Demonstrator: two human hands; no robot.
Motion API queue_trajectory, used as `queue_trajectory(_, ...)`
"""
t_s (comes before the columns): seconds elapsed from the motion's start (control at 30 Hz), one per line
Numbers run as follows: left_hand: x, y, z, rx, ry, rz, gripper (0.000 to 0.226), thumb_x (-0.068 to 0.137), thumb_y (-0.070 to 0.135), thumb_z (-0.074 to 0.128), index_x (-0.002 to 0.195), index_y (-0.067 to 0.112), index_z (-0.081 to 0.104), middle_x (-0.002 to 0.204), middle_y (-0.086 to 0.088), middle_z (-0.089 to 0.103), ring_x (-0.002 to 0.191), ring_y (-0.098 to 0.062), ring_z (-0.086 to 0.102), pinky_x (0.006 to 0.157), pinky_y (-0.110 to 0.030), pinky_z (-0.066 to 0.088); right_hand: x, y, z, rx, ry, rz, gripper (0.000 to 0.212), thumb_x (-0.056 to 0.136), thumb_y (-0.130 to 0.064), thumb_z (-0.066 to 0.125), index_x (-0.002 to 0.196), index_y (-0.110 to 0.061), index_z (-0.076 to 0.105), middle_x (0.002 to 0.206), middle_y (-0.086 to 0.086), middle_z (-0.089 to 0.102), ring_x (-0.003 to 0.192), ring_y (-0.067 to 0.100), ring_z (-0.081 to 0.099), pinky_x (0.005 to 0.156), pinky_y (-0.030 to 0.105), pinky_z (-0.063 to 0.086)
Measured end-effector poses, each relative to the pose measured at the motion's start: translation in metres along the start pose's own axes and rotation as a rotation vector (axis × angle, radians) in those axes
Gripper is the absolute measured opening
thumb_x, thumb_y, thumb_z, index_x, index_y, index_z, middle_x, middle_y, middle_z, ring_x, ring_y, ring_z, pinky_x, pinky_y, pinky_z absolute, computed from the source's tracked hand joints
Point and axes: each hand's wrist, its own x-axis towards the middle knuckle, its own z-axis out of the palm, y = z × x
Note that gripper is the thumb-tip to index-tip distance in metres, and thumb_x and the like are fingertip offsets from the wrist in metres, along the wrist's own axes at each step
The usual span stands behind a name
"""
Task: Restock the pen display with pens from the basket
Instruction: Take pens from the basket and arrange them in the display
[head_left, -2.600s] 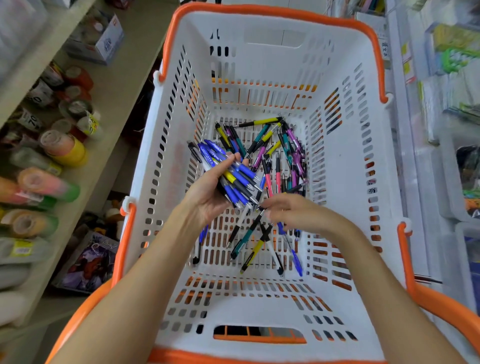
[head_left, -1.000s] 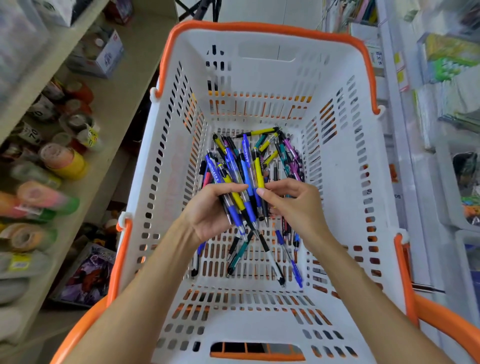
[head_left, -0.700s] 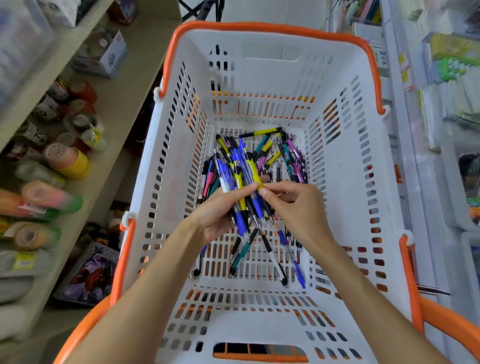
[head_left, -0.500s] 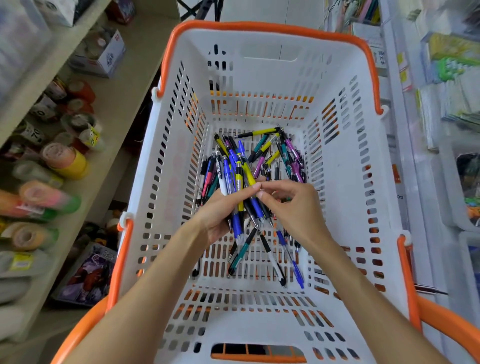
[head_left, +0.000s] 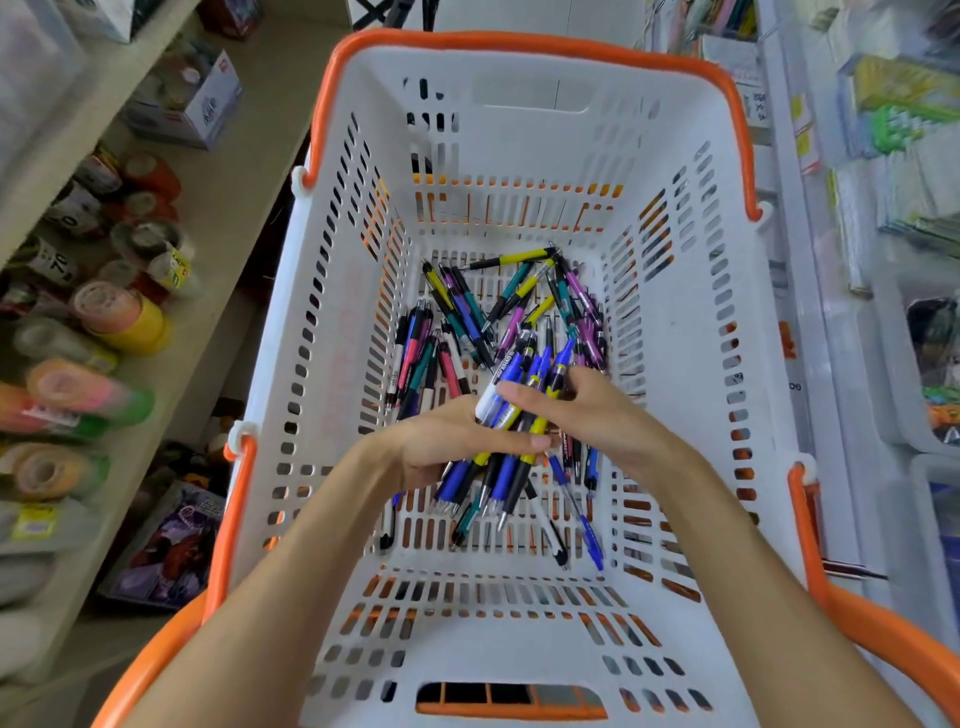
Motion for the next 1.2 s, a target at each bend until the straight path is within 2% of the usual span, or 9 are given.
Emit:
queue_trajectory(0.1,-0.002,0.000,-0.003,-0.044,-0.022,-0.010,0.038,0.078,0.045,0.062,0.108,0.021,0.065,0.112,0.001,0.071,0.112,-0.011,0.062,0.108,-0.035,0.040,-0.002,-0.002,-0.002,0.093,0.040,-0.045,0.025,0.078,-0.042,0.071,0.069,-0.020,0.062,0.052,-0.008,0.062,0.053,0.006,0.060,0.055,0.020,0.050)
queue_trajectory(0.2,-0.004,0.000,-0.008,-0.131,-0.062,-0.058,0.049,0.079,0.047,0.058,0.116,0.015,0.063,0.110,-0.007,0.071,0.102,-0.020,0.067,0.089,-0.034,0.053,-0.007,-0.007,-0.003,0.201,0.008,-0.026,0.038,0.071,-0.043,0.072,0.081,-0.007,0.060,0.052,0.002,0.060,0.044,0.011,0.055,0.047,0.021,0.046)
queue_trajectory(0.27,-0.005,0.001,-0.012,-0.222,-0.074,-0.094,0.044,0.077,0.043,0.060,0.107,0.012,0.066,0.095,-0.009,0.074,0.082,-0.018,0.071,0.074,-0.030,0.058,-0.007,-0.007,-0.004,0.261,-0.005,-0.004,0.042,0.071,-0.043,0.070,0.087,-0.005,0.059,0.053,0.002,0.060,0.042,0.012,0.053,0.045,0.022,0.046)
queue_trajectory(0.43,-0.008,0.000,-0.017,-0.470,-0.133,-0.124,0.027,0.080,0.025,0.063,0.096,0.003,0.062,0.079,-0.012,0.073,0.065,-0.018,0.070,0.065,-0.028,0.060,-0.006,-0.008,-0.004,0.351,-0.020,0.006,0.046,0.079,-0.043,0.063,0.097,0.000,0.061,0.050,0.001,0.057,0.036,0.009,0.046,0.040,0.019,0.042)
queue_trajectory(0.63,-0.005,-0.007,-0.024,-0.596,-0.234,-0.064,0.055,0.042,0.025,0.091,0.090,0.004,0.076,0.092,-0.019,0.072,0.077,-0.025,0.072,0.074,-0.037,0.060,-0.004,-0.005,-0.008,0.341,-0.045,-0.028,0.039,0.089,-0.037,0.056,0.090,0.002,0.059,0.043,0.000,0.048,0.035,0.008,0.034,0.040,0.020,0.037)
queue_trajectory(0.73,-0.004,-0.009,-0.025,-0.646,-0.231,-0.100,0.061,0.040,0.021,0.093,0.095,0.001,0.074,0.096,-0.021,0.071,0.077,-0.027,0.071,0.068,-0.036,0.061,-0.004,-0.004,-0.009,0.318,-0.033,-0.037,0.033,0.094,-0.027,0.052,0.072,-0.003,0.054,0.043,0.000,0.051,0.034,0.007,0.036,0.042,0.021,0.035)
queue_trajectory(0.83,-0.003,-0.007,-0.024,-0.580,-0.257,-0.116,0.078,0.046,0.018,0.090,0.116,0.001,0.059,0.113,-0.023,0.064,0.090,-0.028,0.067,0.083,-0.037,0.055,-0.005,-0.003,-0.012,0.269,-0.035,-0.053,0.030,0.094,-0.019,0.051,0.067,-0.005,0.052,0.042,0.002,0.045,0.036,0.010,0.034,0.045,0.021,0.035)
queue_trajectory(1.03,-0.004,-0.005,-0.022,-0.552,-0.406,-0.081,0.057,0.065,0.012,0.082,0.118,0.005,0.061,0.119,-0.020,0.064,0.109,-0.029,0.063,0.101,-0.047,0.046,-0.005,0.001,-0.020,0.208,-0.100,-0.068,0.024,0.093,-0.009,0.052,0.070,-0.005,0.050,0.041,-0.006,0.049,0.035,0.005,0.040,0.052,0.021,0.040)
queue_trajectory(1.2,-0.004,-0.003,-0.019,-0.508,-0.386,-0.129,0.030,0.079,0.014,0.069,0.109,0.008,0.072,0.116,-0.015,0.067,0.105,-0.023,0.066,0.095,-0.045,0.051,-0.003,0.006,-0.021,0.209,-0.091,-0.066,0.015,0.090,-0.010,0.059,0.076,-0.004,0.058,0.055,0.004,0.060,0.039,0.007,0.047,0.051,0.019,0.045)
